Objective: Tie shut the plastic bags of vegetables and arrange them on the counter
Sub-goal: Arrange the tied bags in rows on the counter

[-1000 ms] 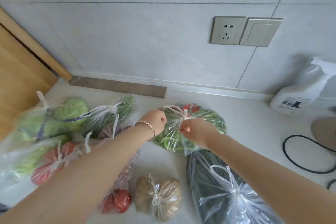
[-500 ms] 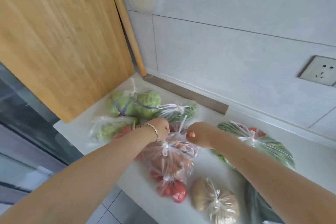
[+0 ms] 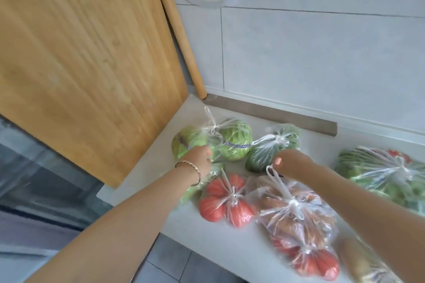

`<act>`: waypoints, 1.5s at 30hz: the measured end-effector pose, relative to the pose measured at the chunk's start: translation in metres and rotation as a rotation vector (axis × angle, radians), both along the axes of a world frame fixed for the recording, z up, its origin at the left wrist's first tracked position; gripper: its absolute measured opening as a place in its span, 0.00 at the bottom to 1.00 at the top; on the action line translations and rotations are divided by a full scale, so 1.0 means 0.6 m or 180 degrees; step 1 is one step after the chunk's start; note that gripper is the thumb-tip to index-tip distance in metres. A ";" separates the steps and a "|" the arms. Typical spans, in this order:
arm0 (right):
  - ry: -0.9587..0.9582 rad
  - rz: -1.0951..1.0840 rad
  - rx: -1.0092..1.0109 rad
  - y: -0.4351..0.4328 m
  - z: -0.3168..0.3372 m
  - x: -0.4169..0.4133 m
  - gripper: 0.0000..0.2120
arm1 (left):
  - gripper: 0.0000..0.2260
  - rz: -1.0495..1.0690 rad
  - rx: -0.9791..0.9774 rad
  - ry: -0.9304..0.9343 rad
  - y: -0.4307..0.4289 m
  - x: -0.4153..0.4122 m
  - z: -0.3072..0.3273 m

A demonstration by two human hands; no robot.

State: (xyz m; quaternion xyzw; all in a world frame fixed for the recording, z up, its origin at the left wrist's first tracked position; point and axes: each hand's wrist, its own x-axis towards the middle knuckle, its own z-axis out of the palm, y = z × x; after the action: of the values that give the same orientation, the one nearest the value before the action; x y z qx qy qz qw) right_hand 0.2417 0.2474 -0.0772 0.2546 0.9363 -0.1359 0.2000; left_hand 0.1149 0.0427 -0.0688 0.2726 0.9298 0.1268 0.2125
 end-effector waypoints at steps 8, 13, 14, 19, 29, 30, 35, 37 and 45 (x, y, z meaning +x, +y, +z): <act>0.0469 -0.1780 -0.0825 0.062 -0.089 -0.091 0.24 | 0.17 -0.0432 -0.0070 0.0838 0.076 -0.107 -0.024; 0.0528 -0.2300 -0.1086 0.105 -0.192 -0.145 0.33 | 0.15 -0.0546 -0.0534 0.0586 0.117 -0.170 -0.037; 0.0475 -0.2360 -0.1099 0.109 -0.200 -0.151 0.32 | 0.16 -0.0595 -0.0645 0.0490 0.122 -0.177 -0.039; 0.0486 -0.2630 -0.0788 0.094 -0.180 -0.181 0.25 | 0.05 -0.0455 -0.0331 -0.0135 0.137 -0.200 -0.061; 0.1596 -0.2436 -0.0571 0.045 -0.082 -0.244 0.11 | 0.20 -0.0251 0.0896 -0.0555 0.113 -0.256 -0.061; 0.1644 -0.2422 -0.0543 0.041 -0.072 -0.255 0.11 | 0.20 -0.0198 0.0999 -0.0524 0.110 -0.269 -0.059; 0.1731 -0.2478 -0.0552 0.020 -0.044 -0.322 0.10 | 0.16 0.0388 0.1475 -0.0567 0.098 -0.332 -0.052; 0.1607 -0.2566 -0.0715 0.009 -0.045 -0.347 0.09 | 0.14 0.0518 0.1600 -0.0520 0.098 -0.355 -0.053; 0.1593 -0.2466 -0.1222 -0.040 -0.085 -0.455 0.09 | 0.19 0.0944 0.1781 -0.0259 0.105 -0.466 -0.059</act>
State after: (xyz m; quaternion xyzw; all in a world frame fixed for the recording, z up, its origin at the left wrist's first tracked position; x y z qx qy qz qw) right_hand -0.0315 0.2236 -0.1284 0.5019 0.7503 -0.4271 -0.0528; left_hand -0.1648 0.1057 -0.1043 0.1766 0.8792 0.4180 0.1455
